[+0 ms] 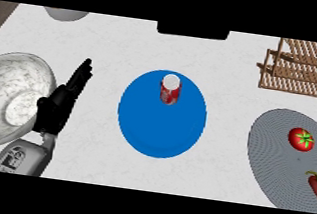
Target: Pick the bell pepper from the placemat and place it in the tiered shelf
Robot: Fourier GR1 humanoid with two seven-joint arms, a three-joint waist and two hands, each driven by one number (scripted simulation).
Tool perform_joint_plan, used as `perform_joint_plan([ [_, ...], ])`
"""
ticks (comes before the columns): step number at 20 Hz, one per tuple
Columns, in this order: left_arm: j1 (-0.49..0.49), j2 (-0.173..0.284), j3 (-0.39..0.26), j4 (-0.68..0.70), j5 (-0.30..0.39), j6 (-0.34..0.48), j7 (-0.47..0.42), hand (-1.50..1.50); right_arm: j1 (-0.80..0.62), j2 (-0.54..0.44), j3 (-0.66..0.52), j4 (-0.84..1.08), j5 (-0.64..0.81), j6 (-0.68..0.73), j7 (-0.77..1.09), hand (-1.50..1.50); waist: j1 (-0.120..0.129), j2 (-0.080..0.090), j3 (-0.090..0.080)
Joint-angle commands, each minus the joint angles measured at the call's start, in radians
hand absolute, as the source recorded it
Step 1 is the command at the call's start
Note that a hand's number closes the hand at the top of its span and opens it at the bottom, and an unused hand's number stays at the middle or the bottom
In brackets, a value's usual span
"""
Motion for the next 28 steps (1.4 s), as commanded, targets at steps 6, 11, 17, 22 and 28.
perform_joint_plan([
  [6,0.012,-0.006,0.02,-0.037,-0.019,-0.054,0.032,0.0,0.154,0.176,-0.066,-0.297,0.146,-0.018,0.175,-1.5,0.014,0.003,0.002],
  [11,0.04,-0.009,0.051,-0.055,-0.03,-0.074,0.012,0.0,0.158,0.282,-0.067,-0.362,0.259,-0.011,0.207,-1.5,0.02,0.004,0.002],
  [17,0.04,-0.041,0.051,-0.067,-0.064,-0.075,0.031,0.0,0.139,0.395,-0.067,-0.408,0.342,0.028,0.225,-1.5,0.023,0.004,0.003],
  [22,0.007,-0.039,0.105,-0.045,-0.048,-0.124,0.041,0.0,0.068,0.443,-0.106,-0.285,0.406,0.069,0.145,-1.5,0.026,0.005,0.003],
  [28,-0.021,-0.111,0.087,0.037,-0.128,-0.094,-0.008,0.0,0.052,0.48,-0.165,-0.329,0.46,0.159,0.172,-1.5,0.022,0.006,0.003],
])
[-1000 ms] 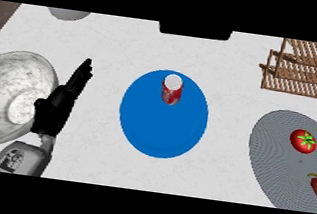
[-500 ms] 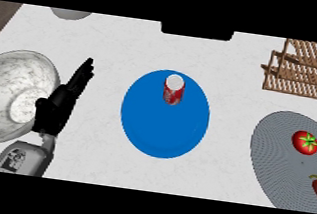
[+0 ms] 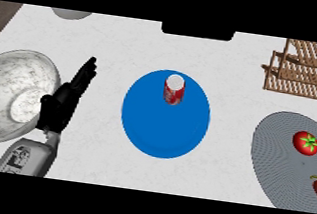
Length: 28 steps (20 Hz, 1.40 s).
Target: Pick the bell pepper from the placemat and place it in the tiered shelf
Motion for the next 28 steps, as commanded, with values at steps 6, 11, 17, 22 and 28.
perform_joint_plan([
  [6,0.005,-0.021,0.043,0.022,-0.026,-0.034,-0.03,0.0,-0.101,0.048,-0.071,0.033,0.073,0.103,0.005,-1.5,0.002,0.0,0.0],
  [11,0.015,-0.033,0.042,0.008,-0.053,-0.044,-0.022,0.0,-0.131,0.143,0.029,0.056,0.239,0.053,0.025,-1.5,0.003,0.001,0.0],
  [17,-0.008,-0.05,0.069,0.012,-0.059,-0.057,0.015,0.0,-0.179,0.166,0.001,0.142,0.308,0.036,-0.029,-1.5,0.004,0.0,0.0],
  [22,0.067,-0.082,0.045,-0.057,-0.084,-0.045,0.007,0.0,-0.173,0.202,-0.013,0.083,0.343,0.072,0.022,-1.5,0.003,0.0,0.0],
  [28,0.019,-0.052,0.106,0.018,-0.083,-0.087,-0.043,0.0,-0.241,0.201,-0.035,0.163,0.369,0.074,-0.007,-1.5,0.003,0.0,0.0],
])
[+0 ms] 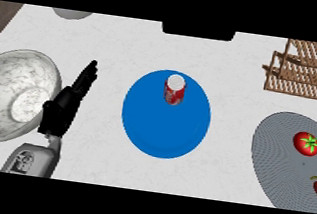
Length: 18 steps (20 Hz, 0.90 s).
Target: Pick the bell pepper from the placemat and place it in the tiered shelf
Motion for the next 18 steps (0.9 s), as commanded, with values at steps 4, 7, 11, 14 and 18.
perform_joint_plan([
  [4,0.0,0.014,0.051,-0.026,0.025,-0.049,0.024,0.0,-0.013,0.031,-0.008,0.094,0.053,-0.043,-0.076,-1.5,0.0,0.0,0.0],
  [7,-0.054,-0.014,0.035,0.063,-0.023,-0.025,-0.021,0.0,-0.022,0.034,-0.006,0.119,0.069,-0.046,-0.089,-1.5,-0.002,0.001,0.0],
  [11,-0.077,-0.058,0.013,0.067,-0.054,0.011,0.013,0.0,-0.081,0.027,0.004,0.174,0.101,-0.055,-0.076,-1.5,-0.002,0.001,0.0],
  [14,-0.042,-0.025,0.049,0.023,-0.025,-0.034,0.019,0.0,-0.084,0.058,0.02,0.192,0.121,-0.076,-0.073,-1.5,0.0,0.0,0.0],
  [18,-0.044,-0.006,0.07,0.017,-0.008,-0.052,0.024,0.0,-0.106,0.024,0.055,0.286,0.2,-0.138,-0.116,1.5,0.002,0.001,0.0],
])
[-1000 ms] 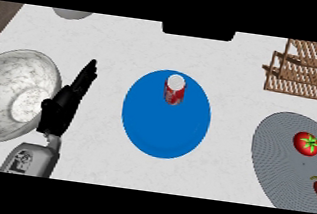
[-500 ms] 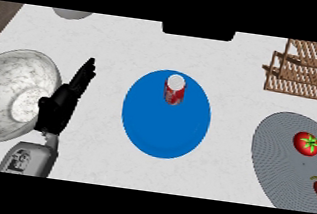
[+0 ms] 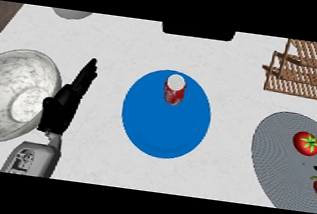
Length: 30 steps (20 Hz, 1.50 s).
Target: Pick the bell pepper from the placemat and place it in the tiered shelf
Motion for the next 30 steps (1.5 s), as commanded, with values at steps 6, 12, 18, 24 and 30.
perform_joint_plan([
  [6,0.009,-0.024,-0.014,-0.009,-0.037,0.016,0.004,0.0,-0.03,-0.056,-0.022,0.084,0.046,-0.099,-0.111,1.5,0.0,0.0,0.001],
  [12,0.04,-0.016,-0.008,-0.062,-0.024,-0.006,0.037,0.0,-0.033,-0.007,-0.049,0.11,-0.02,-0.153,-0.171,1.5,0.001,0.0,0.001],
  [18,0.009,0.0,-0.008,-0.028,-0.015,-0.035,0.012,0.0,-0.122,0.351,0.185,-0.157,0.078,0.136,0.396,1.5,0.017,0.001,-0.003],
  [24,0.042,0.014,0.025,-0.009,0.003,-0.038,-0.016,0.0,-0.194,0.398,0.227,-0.318,-0.256,0.092,0.583,1.5,-0.002,-0.004,0.0],
  [30,-0.02,-0.019,0.012,-0.014,-0.009,-0.014,0.037,0.0,-0.256,0.401,0.276,-0.644,-0.337,0.123,0.856,1.5,-0.009,-0.004,0.0],
])
